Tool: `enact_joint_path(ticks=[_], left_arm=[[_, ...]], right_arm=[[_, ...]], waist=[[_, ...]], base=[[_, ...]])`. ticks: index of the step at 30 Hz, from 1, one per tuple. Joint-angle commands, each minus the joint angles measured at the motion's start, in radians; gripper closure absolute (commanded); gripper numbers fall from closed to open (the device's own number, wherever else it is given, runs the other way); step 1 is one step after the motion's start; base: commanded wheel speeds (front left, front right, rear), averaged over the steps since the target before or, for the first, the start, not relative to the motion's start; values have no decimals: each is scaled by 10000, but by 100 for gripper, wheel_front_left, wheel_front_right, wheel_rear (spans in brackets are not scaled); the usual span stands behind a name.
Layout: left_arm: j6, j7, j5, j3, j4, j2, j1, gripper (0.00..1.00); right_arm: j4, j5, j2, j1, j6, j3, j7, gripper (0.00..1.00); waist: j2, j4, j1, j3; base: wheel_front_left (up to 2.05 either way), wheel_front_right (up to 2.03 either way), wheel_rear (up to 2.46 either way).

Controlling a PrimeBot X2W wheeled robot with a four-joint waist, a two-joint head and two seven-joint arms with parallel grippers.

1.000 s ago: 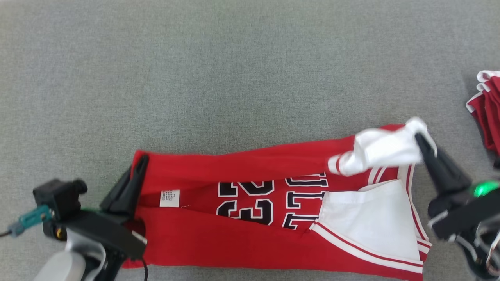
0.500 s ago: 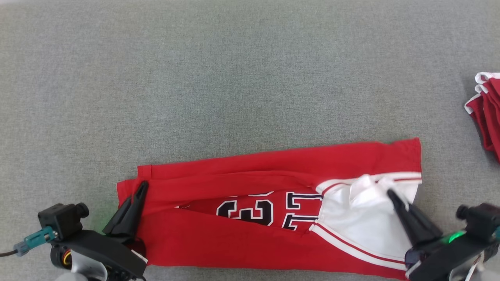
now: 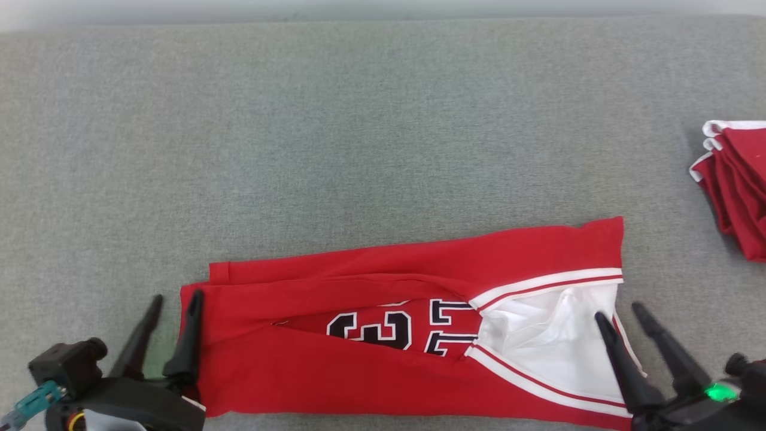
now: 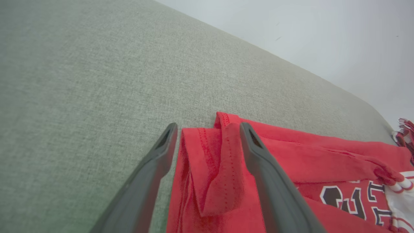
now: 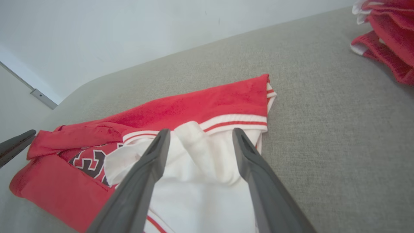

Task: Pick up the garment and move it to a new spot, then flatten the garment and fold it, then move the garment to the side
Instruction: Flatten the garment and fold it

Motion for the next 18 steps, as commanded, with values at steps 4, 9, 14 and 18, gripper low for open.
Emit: enact_joint_path(ticks=[4,9,14,18], left_arm=[[495,-466,609,146,-316,147,145,0],[1100,-789,1309,251,-672,235,-19,0],[1521,-1040,1957,338,-711,147,-213,0],[1623,-1178,2347,314,-594,-4,-215,0]], right_arm=[[-896,-260,202,209,-11,-692,-248,0],[-933,-1133,991,80,-11,-1941,-325,0],[-575,-2315,2020,-300,-12,-2688,-212,0],[-289,-3306,2708,-547,-12,-2935,-32,0]], waist=[[-1,-173,1,-172],[-1,-255,1,-361],[-1,-214,1,-628],[-1,-188,1,-843]], base=[[0,0,0],[0,0,0],[0,0,0],[0,0,0]])
